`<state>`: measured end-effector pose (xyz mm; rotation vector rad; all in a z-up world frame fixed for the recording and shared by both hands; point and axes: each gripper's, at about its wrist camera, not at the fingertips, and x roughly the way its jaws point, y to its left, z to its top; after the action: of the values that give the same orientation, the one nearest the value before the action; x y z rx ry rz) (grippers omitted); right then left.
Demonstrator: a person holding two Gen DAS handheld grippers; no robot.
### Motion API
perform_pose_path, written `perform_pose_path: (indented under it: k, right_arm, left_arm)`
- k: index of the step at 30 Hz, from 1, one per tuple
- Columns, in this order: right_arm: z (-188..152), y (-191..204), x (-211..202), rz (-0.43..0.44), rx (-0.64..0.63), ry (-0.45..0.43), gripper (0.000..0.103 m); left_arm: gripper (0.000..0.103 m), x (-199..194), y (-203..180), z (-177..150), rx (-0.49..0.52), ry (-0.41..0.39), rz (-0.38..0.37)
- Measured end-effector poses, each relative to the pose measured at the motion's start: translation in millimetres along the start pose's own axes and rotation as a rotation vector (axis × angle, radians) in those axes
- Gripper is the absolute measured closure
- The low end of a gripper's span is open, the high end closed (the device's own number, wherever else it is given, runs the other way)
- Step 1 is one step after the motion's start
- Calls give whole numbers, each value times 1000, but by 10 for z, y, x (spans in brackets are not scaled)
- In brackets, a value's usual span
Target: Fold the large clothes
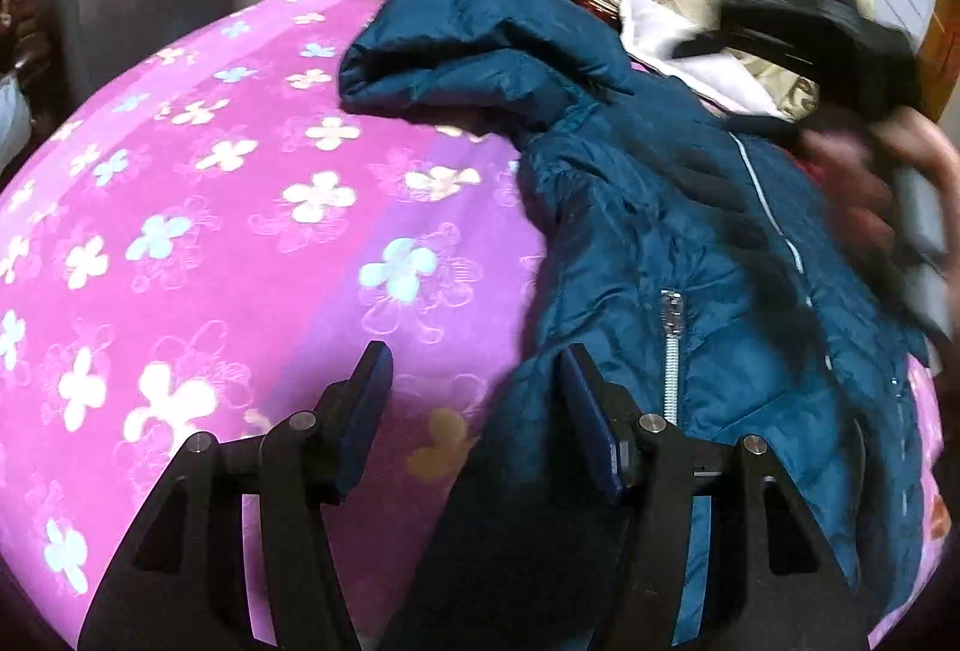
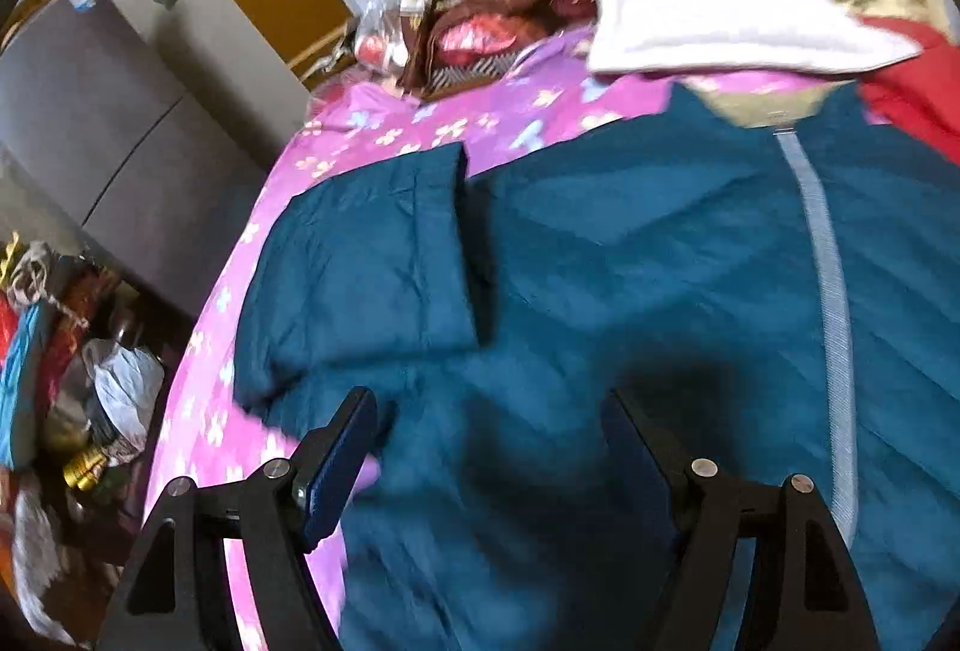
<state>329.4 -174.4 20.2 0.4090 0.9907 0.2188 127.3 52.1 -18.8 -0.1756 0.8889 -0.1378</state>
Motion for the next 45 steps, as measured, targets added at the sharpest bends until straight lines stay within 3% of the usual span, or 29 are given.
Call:
perform_pose_path:
  k: [2,5,6,7,9,10,11,14,21,27,30,32,34,35,36,38,43,45]
  right_arm:
    - [142,10,281,1,37,8,28]
    - [260,2,495,86,109,23,28]
    - [283,33,534,117,117,21,33]
    - [299,67,552,132,114,21,45]
    - [318,163,591,166,93,54,93]
    - [315,203,582,172,73,72,100]
    - [312,235,534,173,48,71,100]
    - [306,209,165,69,-30,-7,101]
    - [321,-735,-722,-237,7,-122,102]
    - [83,-1987,-1224,-530,169,-125,102]
    - [-20,-2469,-1264,-622,249,-92,102]
    - [-91,-2692,-1280,-640,302,-59,102]
    - [-142,-2768,-1393,-617,360,-103,98]
    - [-157,-2759,-1445,-609,366,-134,88]
    - [-176,-2715,-1504,-615,352,-159,65]
    - [-268,-2622,-1638,-593,314,-202,39]
    - [-695,-2639,-1946,-489,283,-225,38]
    - [-900,-2754,-2098,-499,283,-236,38]
  left_arm:
    - [45,19,-1,26,-9,8,-20]
    - [45,41,9,45,-20,15,-37]
    - [45,52,6,52,-21,19,-40]
    - [45,67,8,56,-23,23,-45]
    - [45,107,13,63,-33,38,-53]
    - [45,123,13,62,-38,46,-55]
    - [45,134,13,61,-41,51,-55]
    - [45,120,-6,45,-35,47,-40]
    - [45,37,-44,-4,-24,39,-34]
    - [45,10,-81,-25,-9,38,-35]
    - [45,22,-111,-38,0,43,-29]
    - [45,32,-122,-40,4,45,-23]
    - [45,33,-132,-48,8,46,-17]
    - [45,35,-133,-50,10,46,-16]
    - [45,36,-138,-53,11,46,-15]
    - [45,38,-140,-57,14,49,-9]
    - [45,-5,-207,-90,27,46,12]
    - [45,-26,-253,-111,33,46,6]
